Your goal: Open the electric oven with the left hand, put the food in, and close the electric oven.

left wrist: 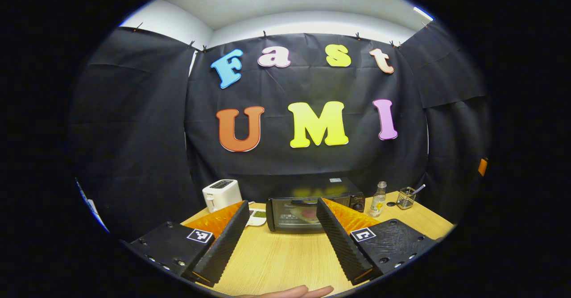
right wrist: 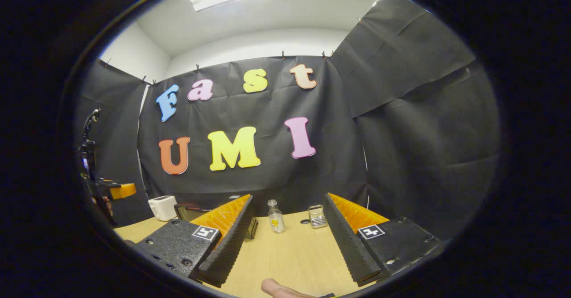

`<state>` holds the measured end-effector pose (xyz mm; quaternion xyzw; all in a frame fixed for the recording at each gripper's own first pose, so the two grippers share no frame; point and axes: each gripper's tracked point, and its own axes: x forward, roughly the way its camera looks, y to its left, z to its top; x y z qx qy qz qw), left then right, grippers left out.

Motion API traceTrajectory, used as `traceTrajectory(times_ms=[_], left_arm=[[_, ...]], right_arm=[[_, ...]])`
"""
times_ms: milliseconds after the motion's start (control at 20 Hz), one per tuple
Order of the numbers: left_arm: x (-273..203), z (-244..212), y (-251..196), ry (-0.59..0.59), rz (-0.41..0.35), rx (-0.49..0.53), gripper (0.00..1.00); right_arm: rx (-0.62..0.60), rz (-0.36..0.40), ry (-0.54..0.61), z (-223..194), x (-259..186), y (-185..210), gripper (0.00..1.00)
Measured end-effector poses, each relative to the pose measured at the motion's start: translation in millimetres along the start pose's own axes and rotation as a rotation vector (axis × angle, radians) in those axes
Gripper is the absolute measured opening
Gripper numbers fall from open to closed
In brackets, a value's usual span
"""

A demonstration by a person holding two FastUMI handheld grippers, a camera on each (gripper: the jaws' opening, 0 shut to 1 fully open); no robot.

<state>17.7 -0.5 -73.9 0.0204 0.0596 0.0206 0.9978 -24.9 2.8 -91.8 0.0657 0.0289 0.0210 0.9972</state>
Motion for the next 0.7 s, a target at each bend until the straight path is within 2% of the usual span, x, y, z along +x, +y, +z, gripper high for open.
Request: traceTrajectory(times_ms=[250,400,550,700], left_arm=[[-51,17,14,-0.084,0.036,-0.021,0.96],[-82,2,2,-0.078,0.002,-0.058,0.96],[-91,-13,-6,-0.068,-0.028,-0.108,0.96],[-84,-24,-4,-0.055,-0.016,-0.082,0.96]], right_arm=[[0.001,0.054,0.006,2,-10,13,0.94],[-0.033,0.112,-0.002,0,-21,28,0.94],[-0.057,0.167,-0.005,-1,-31,44,0.94],[-0.088,0.189,-0.016,3,-37,54,0.94]])
